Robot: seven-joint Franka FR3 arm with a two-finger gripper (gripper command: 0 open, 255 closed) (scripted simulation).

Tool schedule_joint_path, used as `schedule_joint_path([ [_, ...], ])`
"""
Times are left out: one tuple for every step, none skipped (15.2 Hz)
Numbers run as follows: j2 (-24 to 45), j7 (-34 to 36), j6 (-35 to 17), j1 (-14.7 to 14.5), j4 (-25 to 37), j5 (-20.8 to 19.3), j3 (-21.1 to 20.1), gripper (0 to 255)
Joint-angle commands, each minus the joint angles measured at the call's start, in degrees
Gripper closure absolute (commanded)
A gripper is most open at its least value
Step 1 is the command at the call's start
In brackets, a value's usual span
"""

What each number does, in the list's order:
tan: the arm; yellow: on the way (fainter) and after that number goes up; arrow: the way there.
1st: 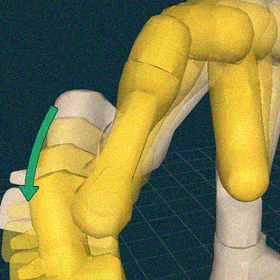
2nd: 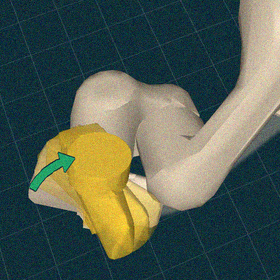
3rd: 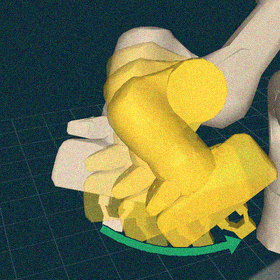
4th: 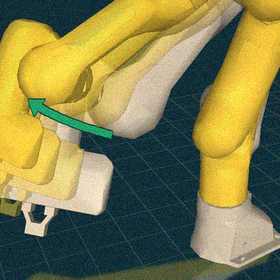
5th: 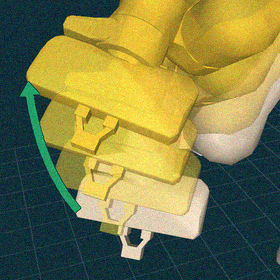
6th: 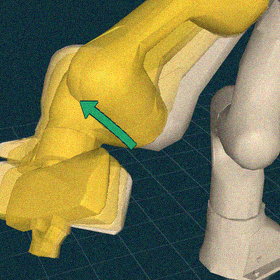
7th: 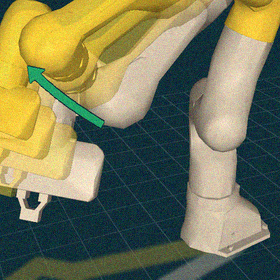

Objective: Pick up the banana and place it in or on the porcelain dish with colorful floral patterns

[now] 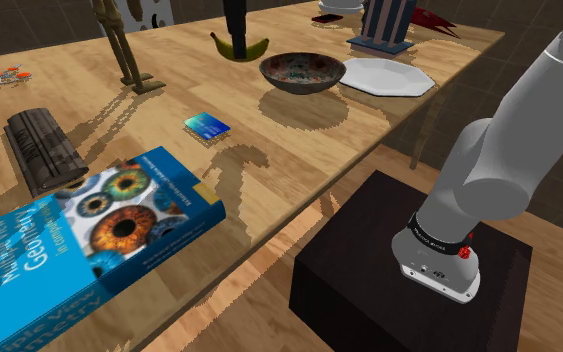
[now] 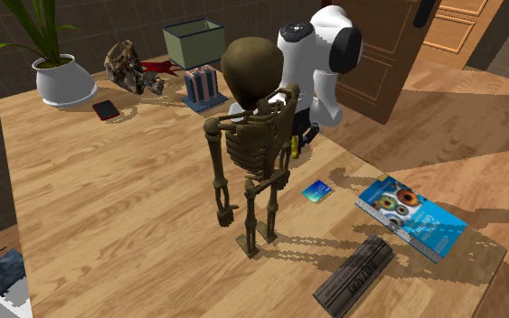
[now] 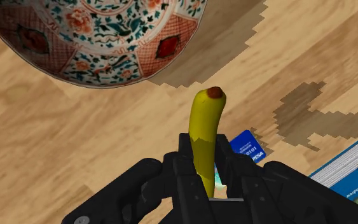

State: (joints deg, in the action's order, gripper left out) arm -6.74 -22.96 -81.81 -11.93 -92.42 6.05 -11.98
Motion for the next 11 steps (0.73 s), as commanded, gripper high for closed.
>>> schedule_joint_path([
  [0.5,0.3,1.6,0.0,2.1,-0.1,0.0,255],
  [0.8,0.4,2.4,0.0,3.2,-0.1,-0.1,255],
  [1.2,0.5,3.3,0.0,4.4,-0.2,-0.1,255],
  [1.6,0.6,4.1,0.0,5.7,-0.2,-0.1,255],
  [1.8,0.7,4.8,-0.1,6.6,-0.3,-0.1,255],
  [0.4,-0.7,4.7,0.6,5.0,-0.2,0.7,255],
  [-0.9,-2.2,4.7,1.2,3.5,-0.1,1.5,255],
  [-2.2,-3.6,4.7,1.7,2.2,-0.1,2.3,255],
  [-3.4,-5.0,4.7,2.3,0.9,-0.2,3.2,255],
  [-4.6,-6.5,4.8,2.8,-0.3,-0.3,4.0,255],
  [-5.6,-7.9,4.9,3.3,-1.5,-0.4,4.9,255],
])
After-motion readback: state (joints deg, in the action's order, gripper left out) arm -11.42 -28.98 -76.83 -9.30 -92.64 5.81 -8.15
